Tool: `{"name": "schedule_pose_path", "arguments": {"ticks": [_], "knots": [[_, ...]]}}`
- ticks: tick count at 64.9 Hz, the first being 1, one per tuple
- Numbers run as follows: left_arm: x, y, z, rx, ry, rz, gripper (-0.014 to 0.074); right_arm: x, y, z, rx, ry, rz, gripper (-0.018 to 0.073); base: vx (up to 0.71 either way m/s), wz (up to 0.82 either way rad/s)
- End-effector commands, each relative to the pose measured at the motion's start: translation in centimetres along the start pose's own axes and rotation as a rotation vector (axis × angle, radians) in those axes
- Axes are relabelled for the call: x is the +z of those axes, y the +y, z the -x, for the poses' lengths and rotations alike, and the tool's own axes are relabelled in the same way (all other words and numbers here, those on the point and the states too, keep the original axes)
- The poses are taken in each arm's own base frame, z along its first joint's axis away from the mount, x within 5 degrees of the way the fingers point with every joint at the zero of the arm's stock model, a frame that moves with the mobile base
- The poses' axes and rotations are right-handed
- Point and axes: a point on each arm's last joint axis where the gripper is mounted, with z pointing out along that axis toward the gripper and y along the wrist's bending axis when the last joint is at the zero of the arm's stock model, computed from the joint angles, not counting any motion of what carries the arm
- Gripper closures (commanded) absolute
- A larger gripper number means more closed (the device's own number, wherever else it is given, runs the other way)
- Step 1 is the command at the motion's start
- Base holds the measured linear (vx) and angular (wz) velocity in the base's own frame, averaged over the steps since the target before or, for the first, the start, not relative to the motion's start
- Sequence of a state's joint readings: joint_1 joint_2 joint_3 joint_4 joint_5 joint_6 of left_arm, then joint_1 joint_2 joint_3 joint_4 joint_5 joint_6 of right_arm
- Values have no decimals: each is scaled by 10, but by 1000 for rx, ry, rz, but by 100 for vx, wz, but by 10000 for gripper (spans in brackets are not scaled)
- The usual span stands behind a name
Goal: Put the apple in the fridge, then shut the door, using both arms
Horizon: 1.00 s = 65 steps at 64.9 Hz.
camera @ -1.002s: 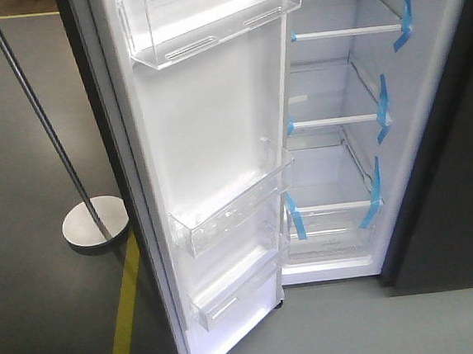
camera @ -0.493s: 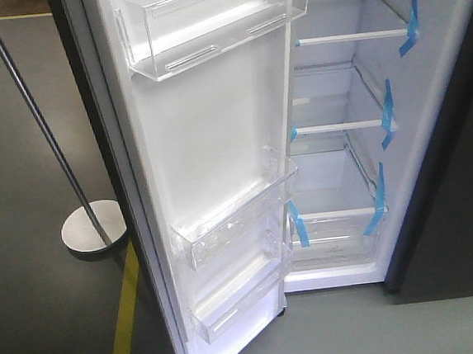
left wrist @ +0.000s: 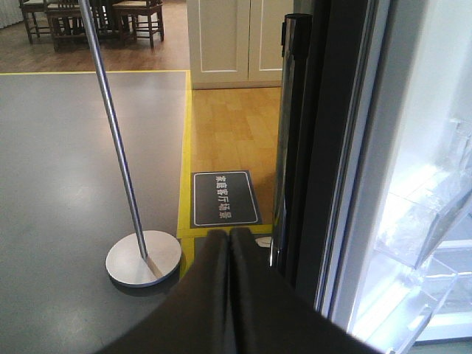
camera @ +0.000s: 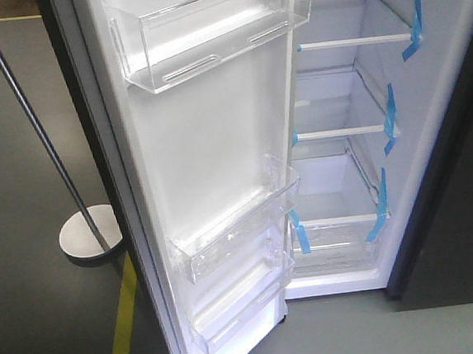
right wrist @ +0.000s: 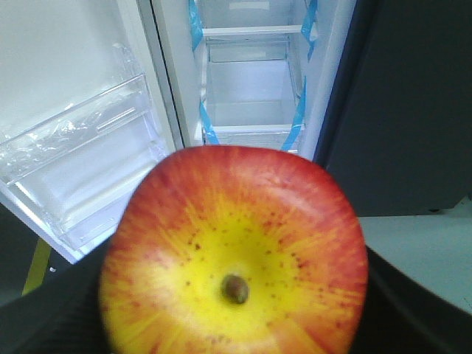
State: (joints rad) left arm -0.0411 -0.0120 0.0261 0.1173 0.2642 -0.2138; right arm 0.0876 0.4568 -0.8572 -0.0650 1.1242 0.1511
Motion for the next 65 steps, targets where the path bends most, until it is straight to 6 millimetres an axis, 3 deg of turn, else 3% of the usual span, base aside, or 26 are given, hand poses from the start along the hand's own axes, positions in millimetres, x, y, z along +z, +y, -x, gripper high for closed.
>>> {"name": "schedule_pose_path", "arguments": {"ticks": [1, 65], "knots": [[1, -1, 0, -14, -62, -19, 602, -5, 1, 12, -6, -91, 2, 424, 4, 0], [1, -1, 0, -14, -62, -19, 602, -5, 1, 12, -6, -91, 2, 424, 4, -1]]}}
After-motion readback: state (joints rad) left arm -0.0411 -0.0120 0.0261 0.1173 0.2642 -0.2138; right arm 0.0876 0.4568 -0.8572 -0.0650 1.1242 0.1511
